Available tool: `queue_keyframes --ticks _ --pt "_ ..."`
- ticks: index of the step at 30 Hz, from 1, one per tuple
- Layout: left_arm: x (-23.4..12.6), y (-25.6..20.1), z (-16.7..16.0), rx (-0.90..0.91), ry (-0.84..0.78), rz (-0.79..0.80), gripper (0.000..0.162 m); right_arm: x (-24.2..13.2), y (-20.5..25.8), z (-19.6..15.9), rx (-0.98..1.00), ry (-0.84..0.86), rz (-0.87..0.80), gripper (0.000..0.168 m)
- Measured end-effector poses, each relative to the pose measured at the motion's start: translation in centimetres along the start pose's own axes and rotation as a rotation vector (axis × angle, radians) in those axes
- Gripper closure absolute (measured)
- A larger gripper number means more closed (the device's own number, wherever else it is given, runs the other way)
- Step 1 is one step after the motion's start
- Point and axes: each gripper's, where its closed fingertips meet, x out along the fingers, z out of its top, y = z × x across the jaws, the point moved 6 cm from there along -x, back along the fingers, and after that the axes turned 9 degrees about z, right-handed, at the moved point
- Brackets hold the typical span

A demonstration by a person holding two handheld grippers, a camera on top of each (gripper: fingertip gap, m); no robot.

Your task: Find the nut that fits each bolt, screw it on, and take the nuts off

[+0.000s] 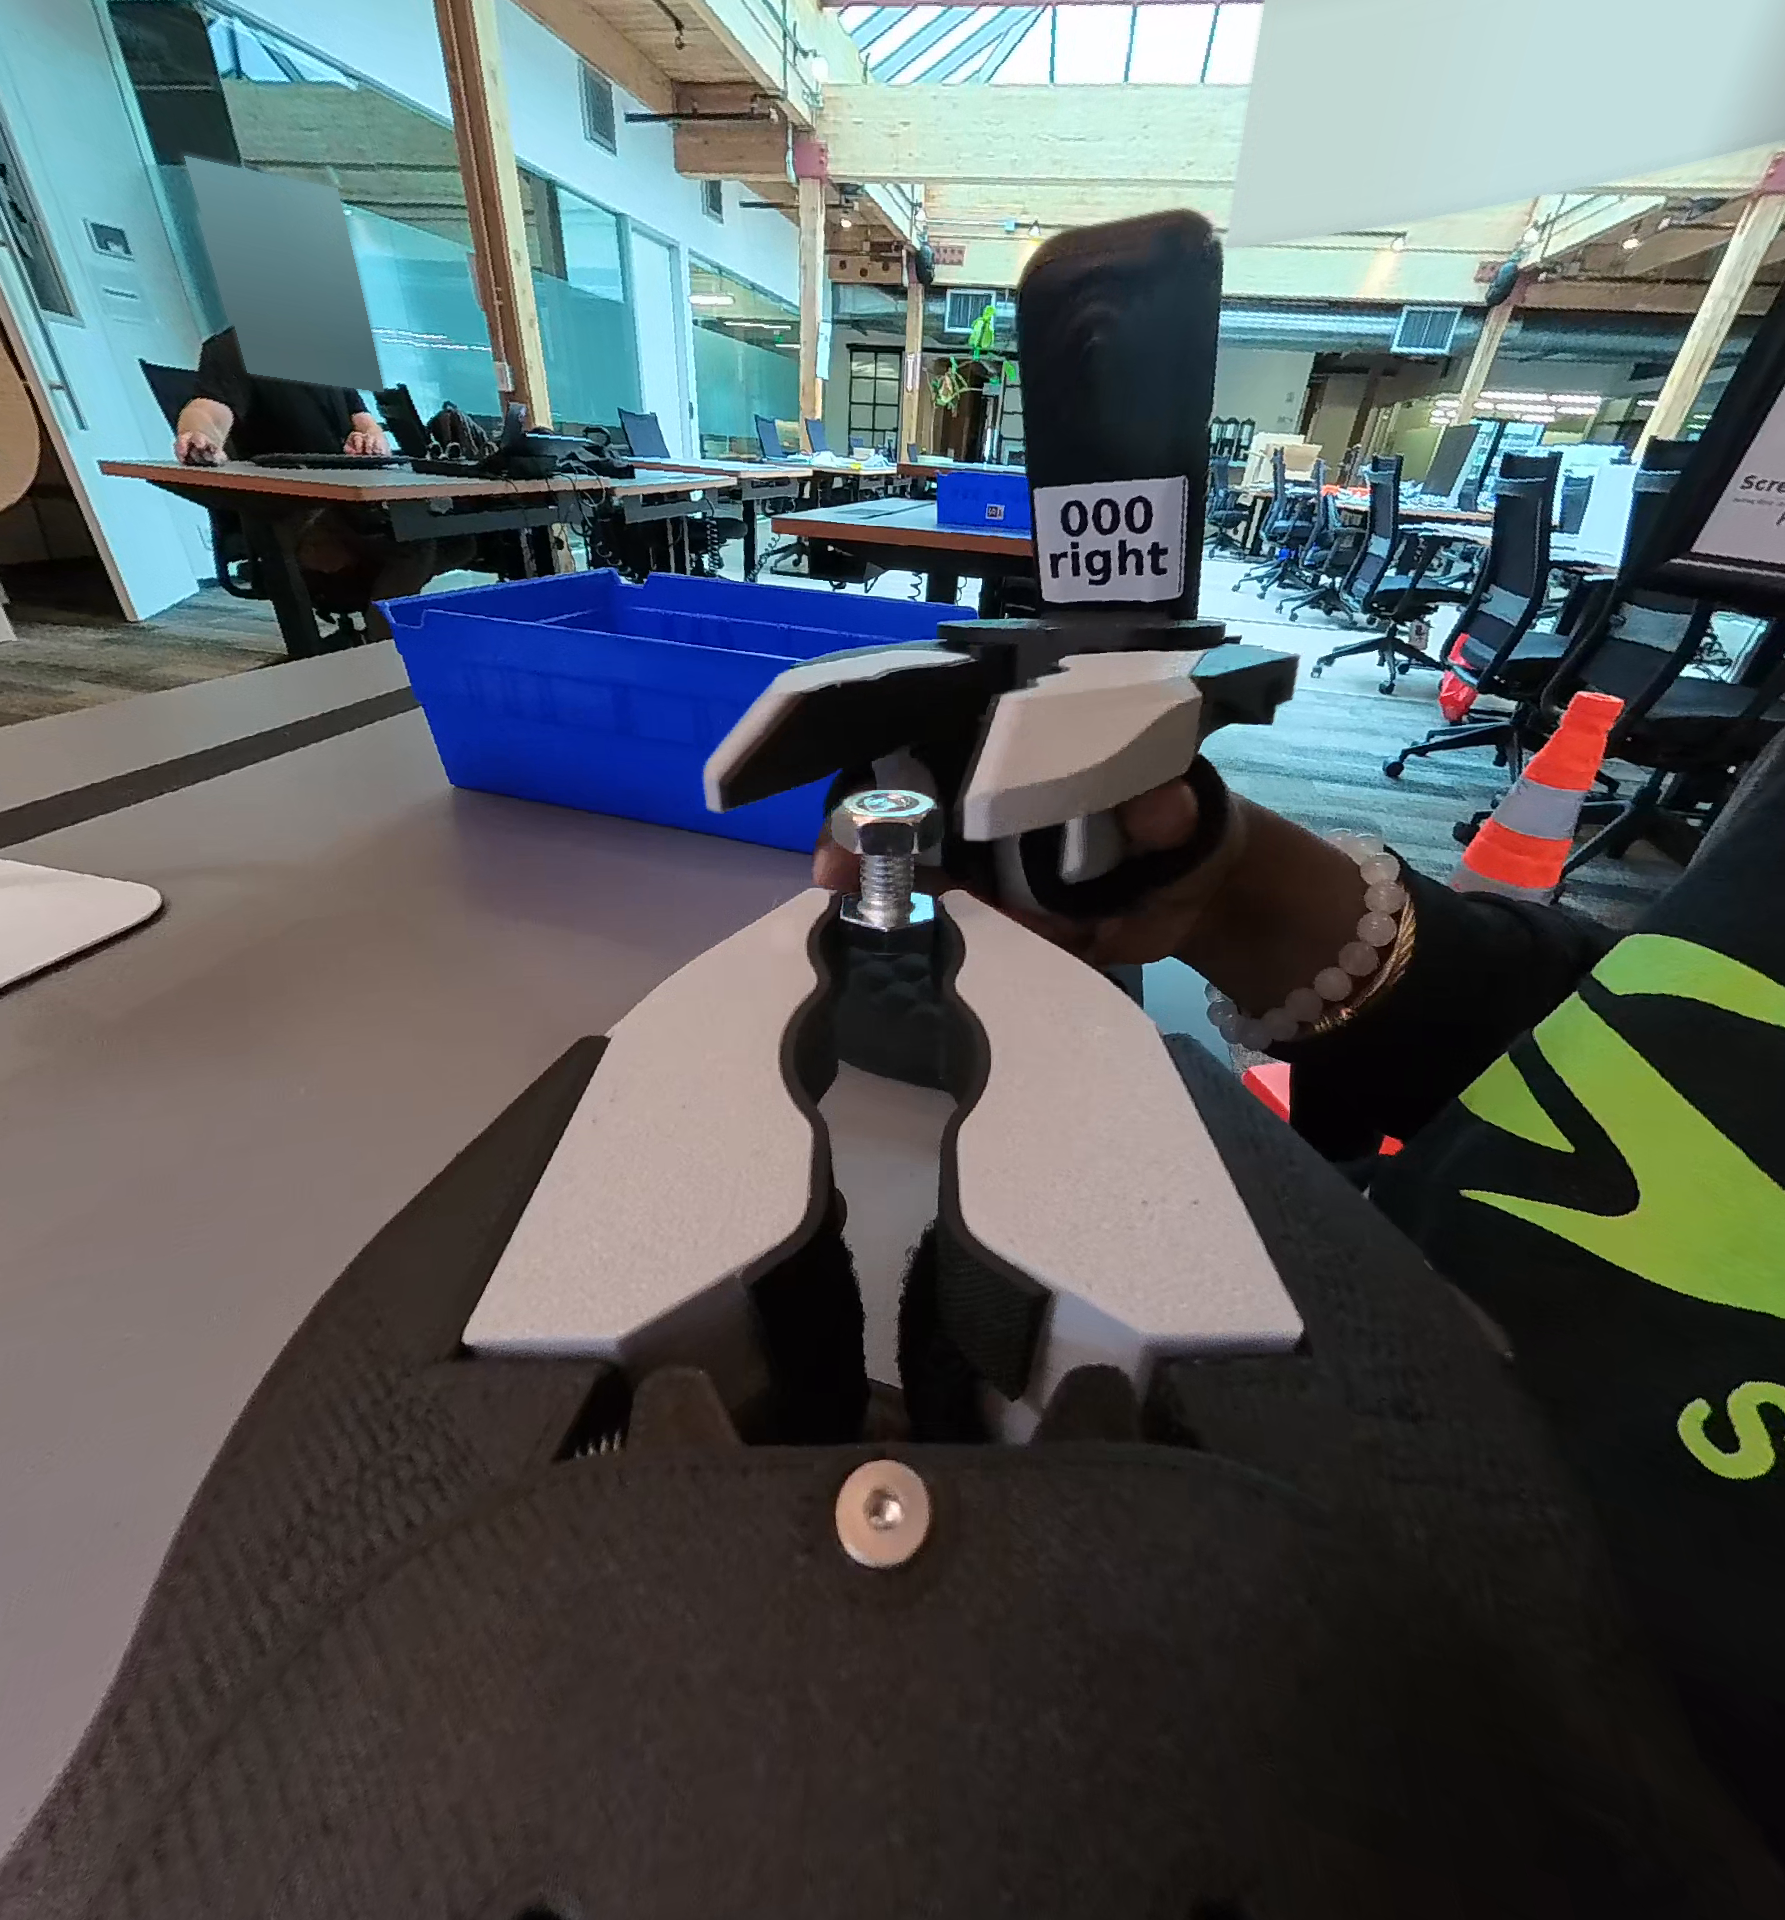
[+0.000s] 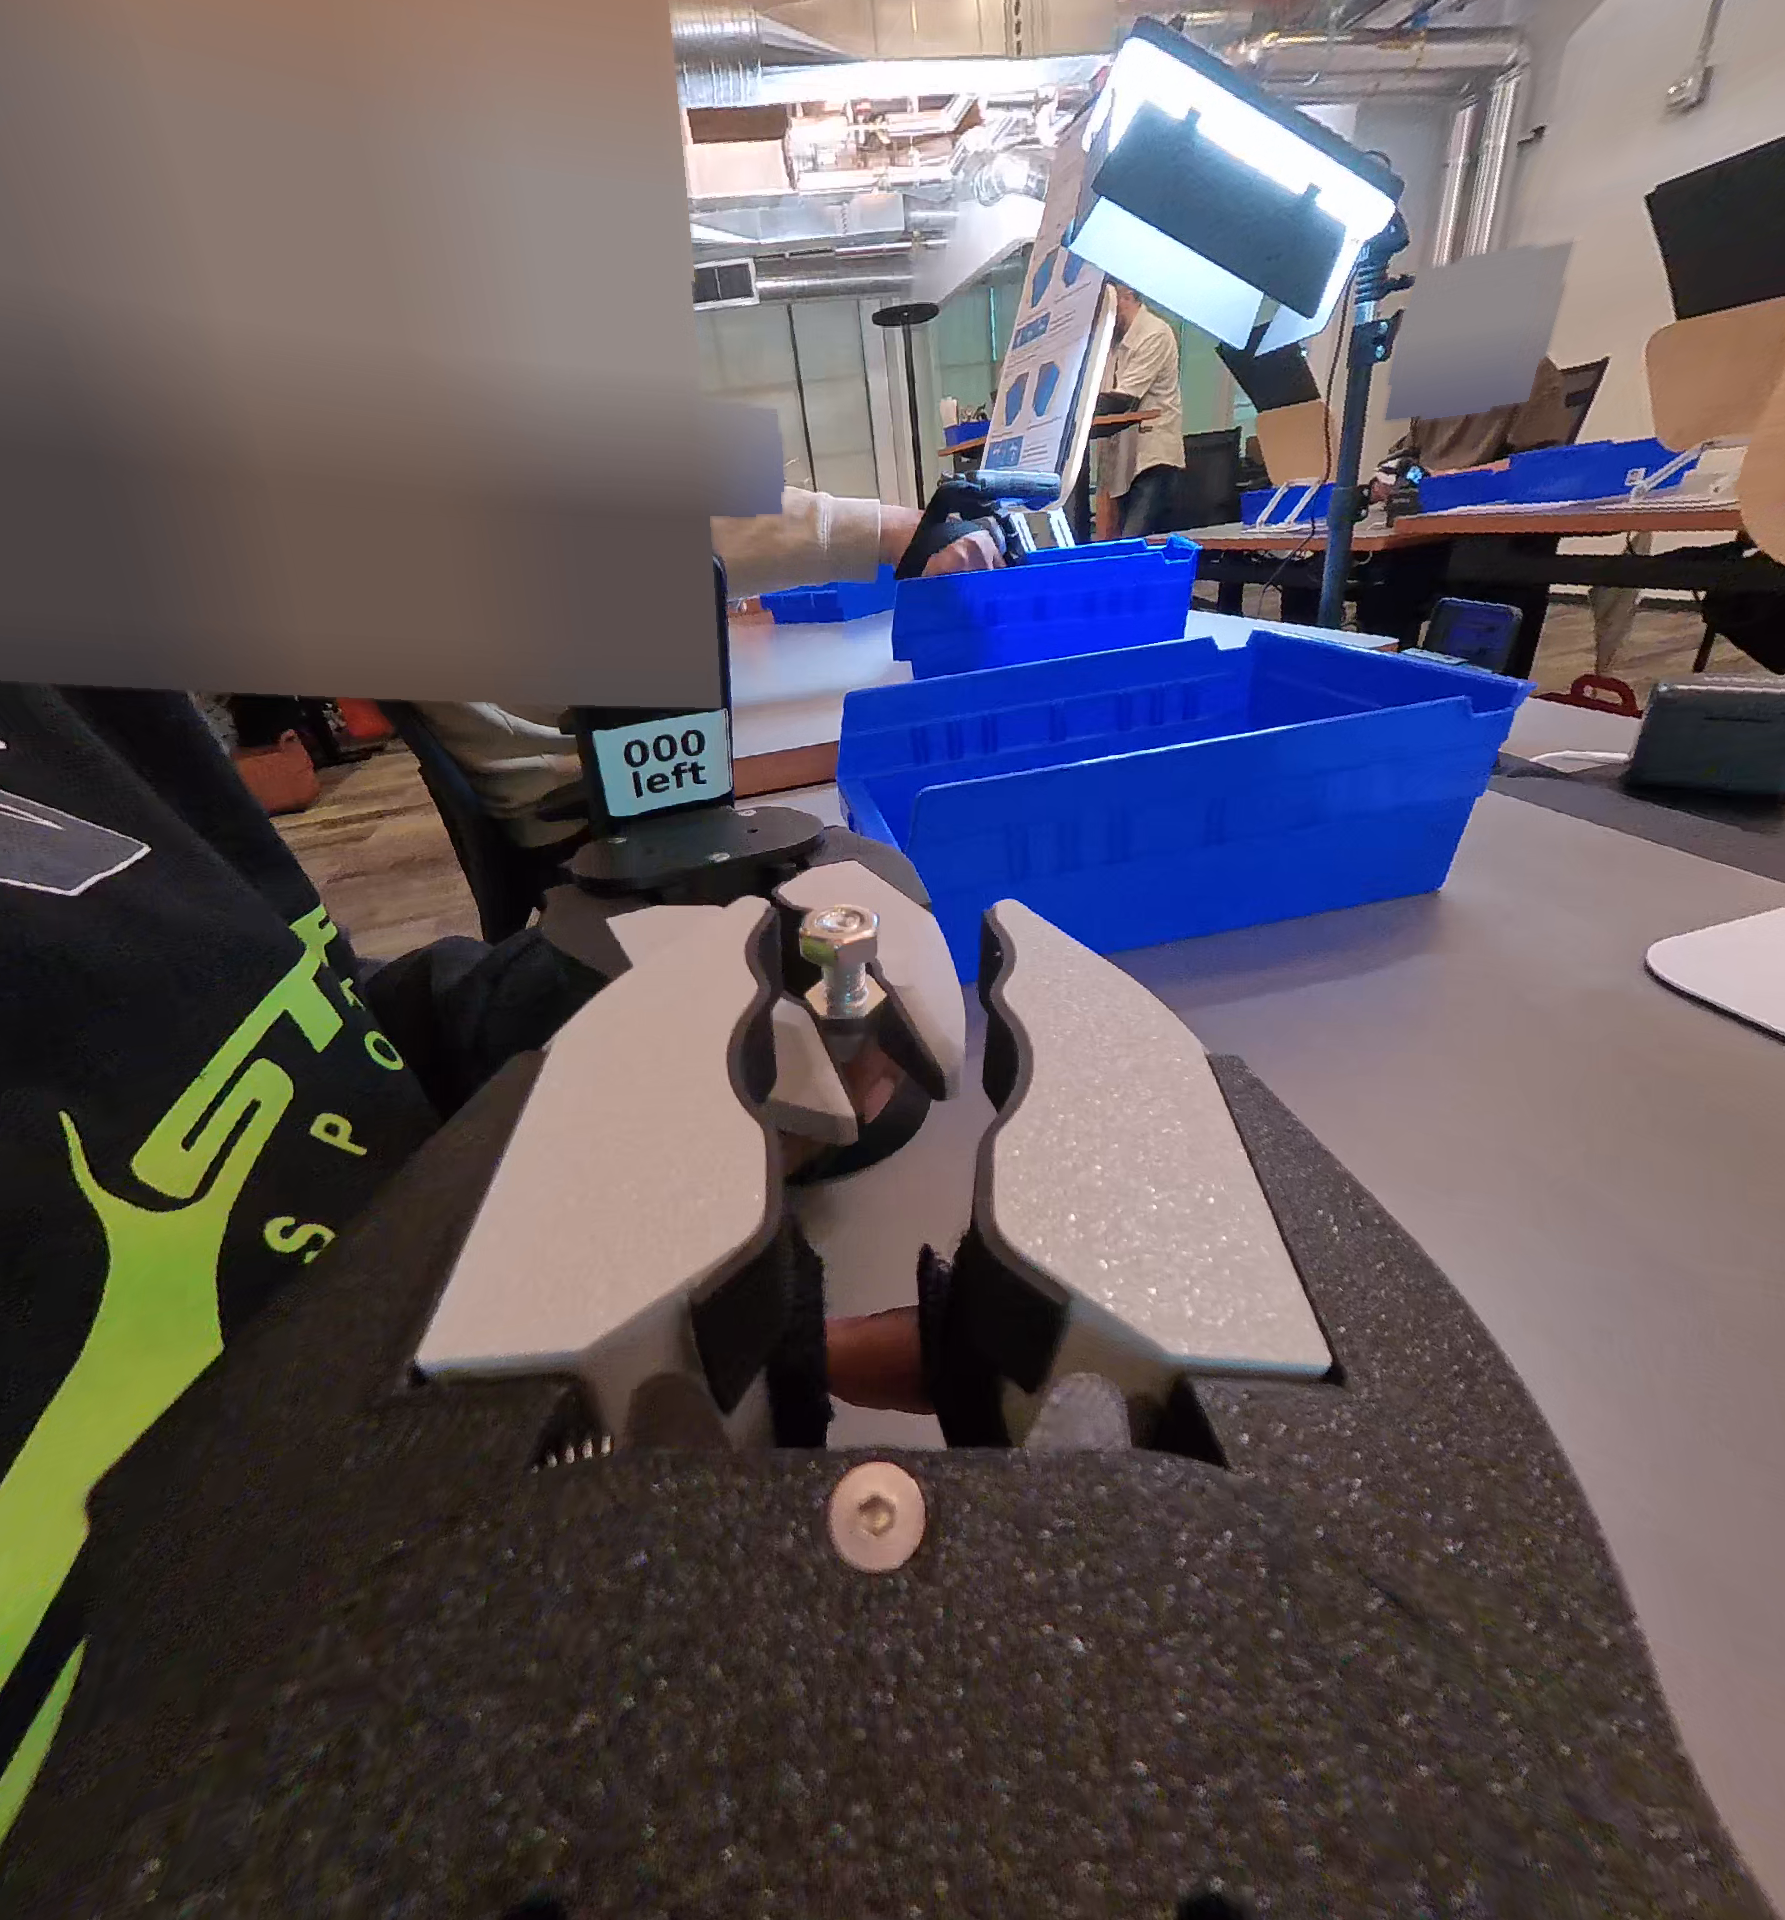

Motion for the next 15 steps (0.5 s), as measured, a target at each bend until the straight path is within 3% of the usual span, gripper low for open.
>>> queue_keyframes --ticks 10,12,15 --pt "-0.1 -0.1 0.0 0.000 -0.005 -0.010 0.147 -0.9 -0.1 -0.2 -0.006 0.014 -0.004 0.136" --pt "-0.2 -0.2 0.1 -0.003 -0.014 -0.023 0.147 -1.8 -0.6 -0.2 -0.011 0.004 -0.063 0.149" --pt "-0.1 -0.2 0.1 0.001 -0.005 -0.016 0.147 -2.4 -0.7 0.1 -0.003 -0.017 -0.072 0.153"
